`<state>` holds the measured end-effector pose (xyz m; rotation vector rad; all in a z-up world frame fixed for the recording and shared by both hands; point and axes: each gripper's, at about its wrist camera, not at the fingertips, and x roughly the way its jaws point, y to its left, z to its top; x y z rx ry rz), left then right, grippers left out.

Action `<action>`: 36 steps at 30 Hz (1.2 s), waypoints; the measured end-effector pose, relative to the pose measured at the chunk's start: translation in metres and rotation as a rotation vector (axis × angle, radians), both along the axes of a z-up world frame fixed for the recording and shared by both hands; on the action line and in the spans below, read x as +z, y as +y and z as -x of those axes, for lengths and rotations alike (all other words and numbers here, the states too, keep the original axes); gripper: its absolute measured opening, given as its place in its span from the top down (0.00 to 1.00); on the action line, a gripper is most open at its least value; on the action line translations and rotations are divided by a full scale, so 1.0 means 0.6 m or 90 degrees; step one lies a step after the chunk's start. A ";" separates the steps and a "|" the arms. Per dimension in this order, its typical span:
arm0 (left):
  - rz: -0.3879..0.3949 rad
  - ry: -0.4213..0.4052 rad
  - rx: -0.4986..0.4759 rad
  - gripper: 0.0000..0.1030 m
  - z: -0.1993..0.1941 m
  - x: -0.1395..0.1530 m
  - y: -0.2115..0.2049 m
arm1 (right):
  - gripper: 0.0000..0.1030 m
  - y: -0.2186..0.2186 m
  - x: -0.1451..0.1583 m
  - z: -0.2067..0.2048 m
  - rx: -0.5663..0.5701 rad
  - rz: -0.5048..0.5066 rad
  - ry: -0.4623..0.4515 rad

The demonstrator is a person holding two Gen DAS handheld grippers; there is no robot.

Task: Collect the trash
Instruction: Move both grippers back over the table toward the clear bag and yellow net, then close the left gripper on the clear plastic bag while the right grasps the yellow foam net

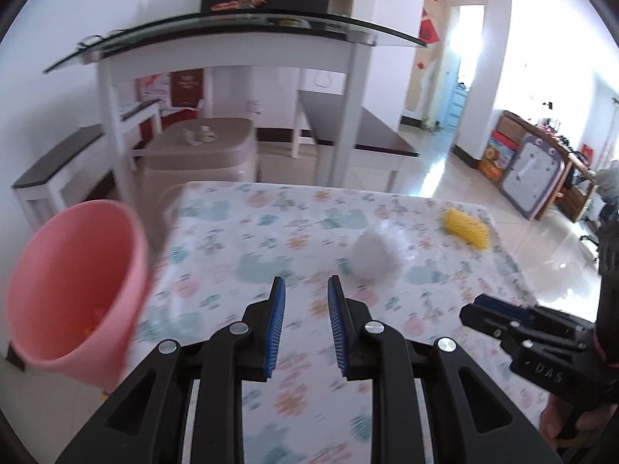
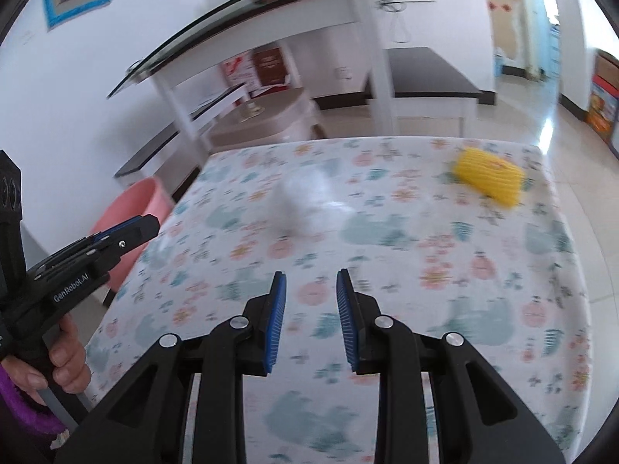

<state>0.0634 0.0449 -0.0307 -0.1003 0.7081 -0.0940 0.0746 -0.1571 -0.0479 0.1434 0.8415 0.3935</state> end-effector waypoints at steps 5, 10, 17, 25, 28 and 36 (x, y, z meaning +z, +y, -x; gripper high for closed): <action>0.022 0.011 -0.038 0.79 -0.054 -0.001 -0.050 | 0.73 -0.046 -0.008 -0.012 -0.040 -0.007 0.006; 0.024 0.017 -0.057 0.79 -0.102 -0.008 -0.088 | 0.73 -0.073 -0.015 -0.020 -0.064 -0.006 0.012; 0.014 0.040 -0.045 0.79 -0.160 -0.044 -0.116 | 0.73 -0.101 -0.021 -0.040 -0.088 -0.007 0.015; 0.002 0.044 -0.043 0.75 -0.173 -0.085 -0.116 | 0.73 -0.130 -0.013 -0.072 -0.115 0.018 -0.006; -0.002 0.039 -0.044 0.58 -0.170 -0.093 -0.115 | 0.73 -0.146 -0.008 -0.088 -0.134 0.021 -0.014; 0.051 0.064 -0.033 0.50 -0.172 -0.104 -0.092 | 0.73 -0.198 -0.014 -0.150 -0.188 0.027 -0.001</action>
